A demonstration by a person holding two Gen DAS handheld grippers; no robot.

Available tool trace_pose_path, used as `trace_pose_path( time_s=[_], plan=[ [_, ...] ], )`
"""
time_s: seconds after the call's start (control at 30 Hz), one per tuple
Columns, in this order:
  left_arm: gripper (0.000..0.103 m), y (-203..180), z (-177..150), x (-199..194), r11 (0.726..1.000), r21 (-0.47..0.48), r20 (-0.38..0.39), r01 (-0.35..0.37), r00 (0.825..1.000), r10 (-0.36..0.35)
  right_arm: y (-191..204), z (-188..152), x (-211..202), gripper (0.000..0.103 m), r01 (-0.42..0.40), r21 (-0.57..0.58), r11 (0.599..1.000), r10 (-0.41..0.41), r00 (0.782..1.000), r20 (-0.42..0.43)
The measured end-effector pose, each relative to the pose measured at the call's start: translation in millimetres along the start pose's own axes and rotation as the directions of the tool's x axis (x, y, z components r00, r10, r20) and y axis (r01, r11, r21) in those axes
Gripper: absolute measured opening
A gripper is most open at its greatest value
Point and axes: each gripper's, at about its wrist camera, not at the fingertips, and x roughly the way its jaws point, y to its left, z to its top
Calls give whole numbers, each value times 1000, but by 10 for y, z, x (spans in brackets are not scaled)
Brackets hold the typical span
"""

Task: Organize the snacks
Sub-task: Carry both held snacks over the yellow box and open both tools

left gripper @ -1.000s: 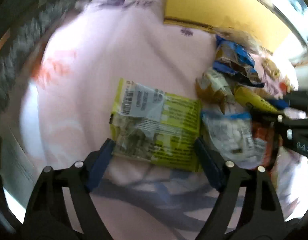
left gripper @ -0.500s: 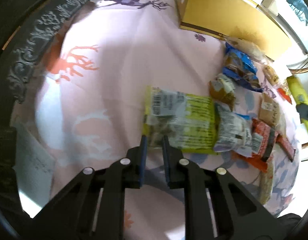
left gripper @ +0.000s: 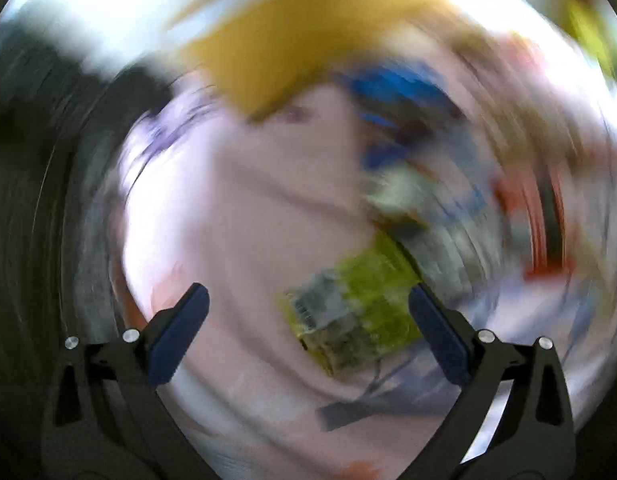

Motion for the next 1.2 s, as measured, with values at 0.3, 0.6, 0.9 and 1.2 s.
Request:
trace_pose_path(
  time_s=[0.3,0.6,0.9,1.2],
  plan=[
    [101,-341,-232,78,721,652,-127,235,971,-203,-557,-241,-436,21,2,137,991,-18,993,115],
    [101,-101,-59,423,704,623,-110,340,930,-351,-510,-568,-645,21,156,230,961,-199,964,178],
    [84,236,-181,433,772,460,-110,439,891,-441,-399,-754,-478,21,166,303,939,-234,951,203],
    [66,44,-189,69,685,484,-162,545,825,-542,-221,-586,-265,21,169,307,937,-253,933,258]
  ],
)
